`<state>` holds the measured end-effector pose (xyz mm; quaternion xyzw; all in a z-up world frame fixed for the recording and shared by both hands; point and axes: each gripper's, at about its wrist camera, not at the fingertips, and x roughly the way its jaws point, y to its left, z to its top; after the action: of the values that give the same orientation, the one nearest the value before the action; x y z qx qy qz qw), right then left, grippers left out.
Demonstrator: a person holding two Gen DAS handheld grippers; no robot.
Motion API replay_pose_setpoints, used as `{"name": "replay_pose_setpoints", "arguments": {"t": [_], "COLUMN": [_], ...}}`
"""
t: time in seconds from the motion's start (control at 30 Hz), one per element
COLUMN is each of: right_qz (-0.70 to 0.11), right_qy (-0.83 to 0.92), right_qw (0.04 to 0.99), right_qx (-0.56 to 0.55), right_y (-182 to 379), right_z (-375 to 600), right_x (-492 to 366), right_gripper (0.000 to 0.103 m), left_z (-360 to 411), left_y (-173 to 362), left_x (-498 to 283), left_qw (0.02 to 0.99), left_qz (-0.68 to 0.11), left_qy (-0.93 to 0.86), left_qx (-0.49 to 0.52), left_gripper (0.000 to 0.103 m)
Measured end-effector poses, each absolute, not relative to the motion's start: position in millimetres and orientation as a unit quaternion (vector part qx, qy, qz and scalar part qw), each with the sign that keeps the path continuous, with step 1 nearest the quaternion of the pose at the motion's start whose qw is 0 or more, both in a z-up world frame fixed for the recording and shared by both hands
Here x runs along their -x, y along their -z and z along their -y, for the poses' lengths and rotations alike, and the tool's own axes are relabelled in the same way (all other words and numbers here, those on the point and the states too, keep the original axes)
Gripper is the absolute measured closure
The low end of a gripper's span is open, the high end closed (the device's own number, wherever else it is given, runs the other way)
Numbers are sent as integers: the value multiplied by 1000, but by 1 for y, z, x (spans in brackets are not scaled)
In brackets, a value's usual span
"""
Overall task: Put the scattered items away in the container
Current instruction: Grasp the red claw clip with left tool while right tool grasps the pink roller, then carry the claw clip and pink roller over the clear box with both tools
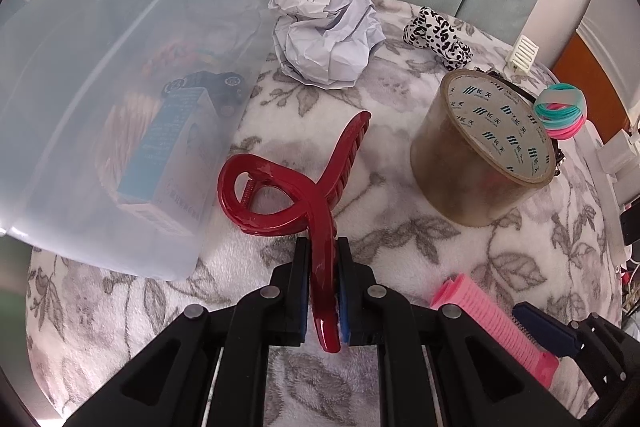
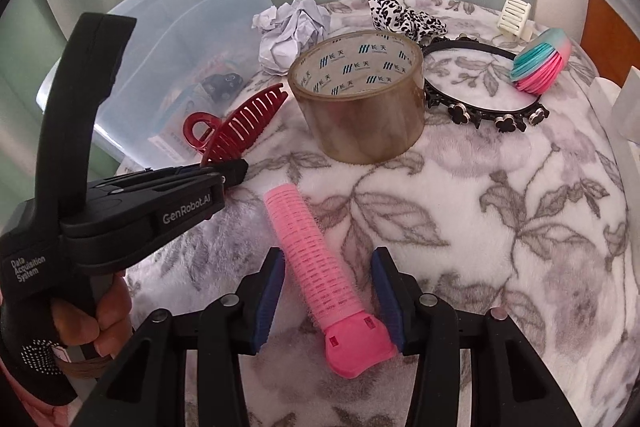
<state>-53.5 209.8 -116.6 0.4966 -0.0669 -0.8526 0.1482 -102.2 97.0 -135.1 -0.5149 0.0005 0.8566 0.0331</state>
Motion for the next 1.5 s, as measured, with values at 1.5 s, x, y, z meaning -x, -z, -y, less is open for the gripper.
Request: {"name": "replay_pose_setpoints", "arguments": {"t": [1.5], "right_qz": [316], "right_qy": [922], "right_qw": [103], "right_qx": [-201], "right_y": [-145], "right_z": [-251], "right_x": [-7], "right_gripper": [76], "left_z": [-33], "left_y": [-136], "left_x": [33], "left_qw": [57], "left_qz": [173], "left_qy": [-945], "left_qx": [273], "left_gripper": [92]}}
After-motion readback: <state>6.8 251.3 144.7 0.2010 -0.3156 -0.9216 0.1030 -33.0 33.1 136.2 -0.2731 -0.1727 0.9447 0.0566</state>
